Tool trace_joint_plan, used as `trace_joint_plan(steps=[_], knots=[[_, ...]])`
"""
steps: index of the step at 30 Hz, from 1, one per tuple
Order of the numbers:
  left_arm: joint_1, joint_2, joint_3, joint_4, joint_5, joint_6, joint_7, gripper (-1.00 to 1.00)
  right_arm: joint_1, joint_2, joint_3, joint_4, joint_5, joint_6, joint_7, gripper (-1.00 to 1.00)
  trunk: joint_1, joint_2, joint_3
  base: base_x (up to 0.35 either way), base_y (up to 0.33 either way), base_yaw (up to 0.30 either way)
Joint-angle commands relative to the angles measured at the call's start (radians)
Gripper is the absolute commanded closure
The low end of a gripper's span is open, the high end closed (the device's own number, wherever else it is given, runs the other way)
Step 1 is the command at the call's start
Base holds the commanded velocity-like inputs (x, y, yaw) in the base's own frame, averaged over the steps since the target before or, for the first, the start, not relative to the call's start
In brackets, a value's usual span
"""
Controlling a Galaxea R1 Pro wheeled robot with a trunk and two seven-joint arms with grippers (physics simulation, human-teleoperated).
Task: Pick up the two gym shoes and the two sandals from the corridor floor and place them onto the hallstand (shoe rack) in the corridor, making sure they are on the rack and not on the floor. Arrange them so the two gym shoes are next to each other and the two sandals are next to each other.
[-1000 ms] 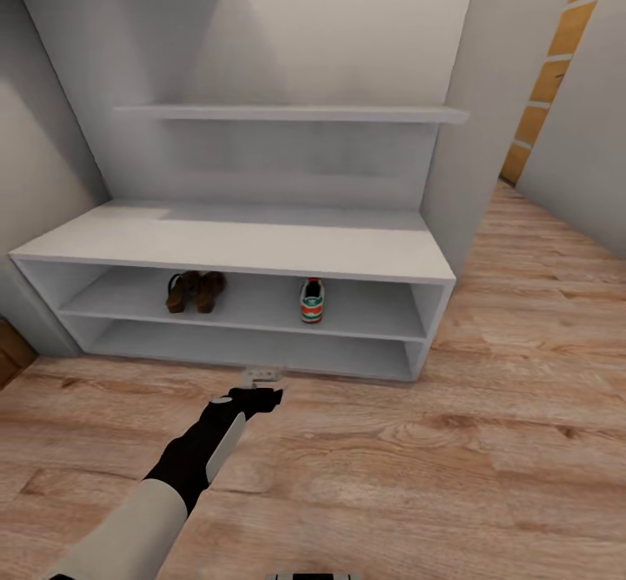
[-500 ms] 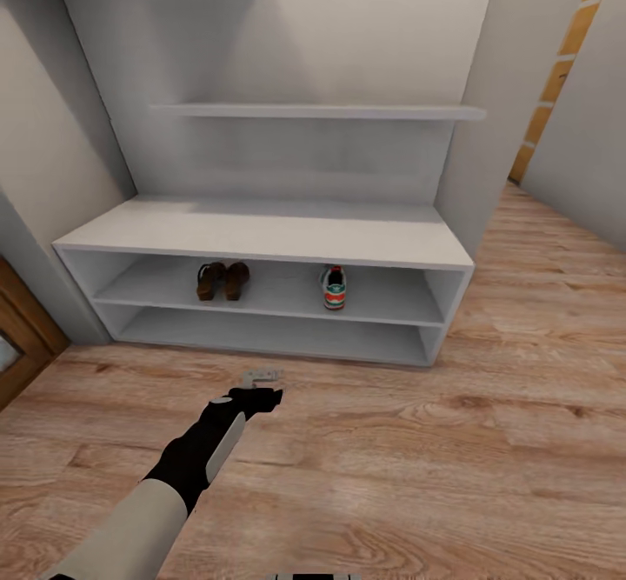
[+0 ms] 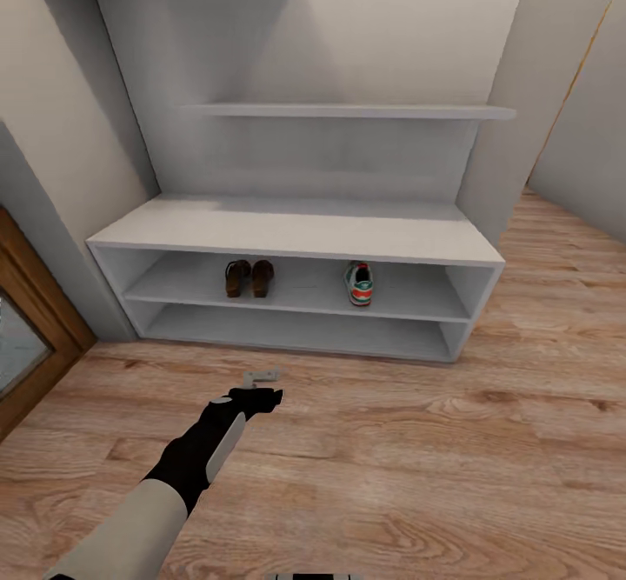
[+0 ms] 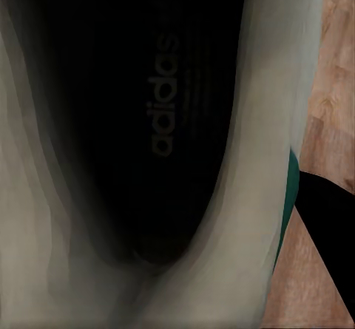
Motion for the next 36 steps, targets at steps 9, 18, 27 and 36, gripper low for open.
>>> trace_joint_plan(steps=[9,18,27,36], knots=[[0.000,0.001,-0.003,-0.002,0.011,0.003,0.009,-1.00,-0.002,0.000,-0.003,-0.002,0.011,0.007,0.001,1.00,0.000,0.000,-0.001,0.000,0.202,-0.191],[0.000,-0.004,0.000,-0.025,0.009,0.003,0.010,-1.00,-0.002,0.001,-0.001,-0.001,0.012,0.007,0.001,1.00,0.000,0.000,-0.001,-0.113,0.009,-0.032],[0.000,-0.003,-0.005,-0.082,0.010,0.005,0.012,-1.00,-0.002,0.009,0.000,0.000,0.013,0.007,0.001,1.00,0.000,0.000,-0.001,-0.049,0.000,-0.001],[0.000,0.000,-0.004,-0.082,0.012,0.006,0.012,-1.00,-0.002,0.030,0.002,0.005,0.012,0.006,0.005,1.00,0.000,0.000,-0.001,-0.001,0.000,0.000]])
